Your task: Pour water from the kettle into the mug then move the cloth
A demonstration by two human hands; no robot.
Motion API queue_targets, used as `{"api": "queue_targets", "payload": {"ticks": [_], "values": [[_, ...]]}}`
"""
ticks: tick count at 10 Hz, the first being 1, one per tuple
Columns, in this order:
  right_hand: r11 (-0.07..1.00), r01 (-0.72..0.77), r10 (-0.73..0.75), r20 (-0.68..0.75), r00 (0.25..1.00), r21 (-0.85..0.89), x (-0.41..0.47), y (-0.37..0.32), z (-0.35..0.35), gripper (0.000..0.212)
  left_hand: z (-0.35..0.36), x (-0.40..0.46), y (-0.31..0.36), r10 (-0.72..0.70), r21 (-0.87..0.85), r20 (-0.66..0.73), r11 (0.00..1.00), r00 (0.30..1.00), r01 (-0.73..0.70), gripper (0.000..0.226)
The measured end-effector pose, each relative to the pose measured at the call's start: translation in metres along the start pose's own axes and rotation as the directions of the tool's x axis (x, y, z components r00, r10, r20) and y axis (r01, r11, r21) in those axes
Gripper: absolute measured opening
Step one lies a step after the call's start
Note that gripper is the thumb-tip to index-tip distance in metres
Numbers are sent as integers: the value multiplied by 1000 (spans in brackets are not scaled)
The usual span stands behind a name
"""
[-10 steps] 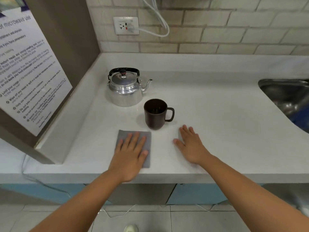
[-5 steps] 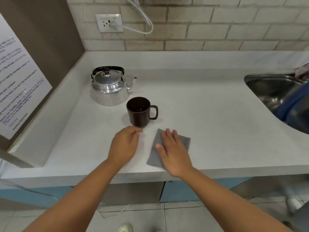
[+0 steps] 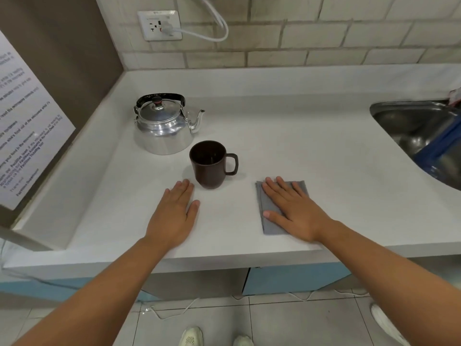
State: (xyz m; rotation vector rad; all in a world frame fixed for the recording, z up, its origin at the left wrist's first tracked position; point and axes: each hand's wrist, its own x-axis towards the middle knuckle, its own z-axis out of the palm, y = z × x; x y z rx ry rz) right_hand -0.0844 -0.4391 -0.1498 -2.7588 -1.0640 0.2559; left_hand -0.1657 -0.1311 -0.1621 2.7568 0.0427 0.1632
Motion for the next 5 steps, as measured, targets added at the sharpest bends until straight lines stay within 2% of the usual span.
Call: {"api": "queue_targets", "payload": {"ticks": [2, 3, 4, 5], "values": [[999, -37, 37, 10, 999, -8, 0, -4, 1, 74, 0, 0, 1, -3, 6, -7, 1000, 1000, 3, 53], [999, -45, 45, 77, 996, 2, -1, -5, -6, 76, -4, -1, 2, -33, -18, 30, 999, 999, 33, 54], [997, -71, 69, 175, 982, 4, 8, -7, -32, 79, -28, 17, -1, -83, -13, 170, 996, 982, 87, 55], [993, -111, 114, 202, 973, -27, 21, -8, -73, 67, -72, 42, -2, -87, 0, 444, 995, 892, 97, 51]]}}
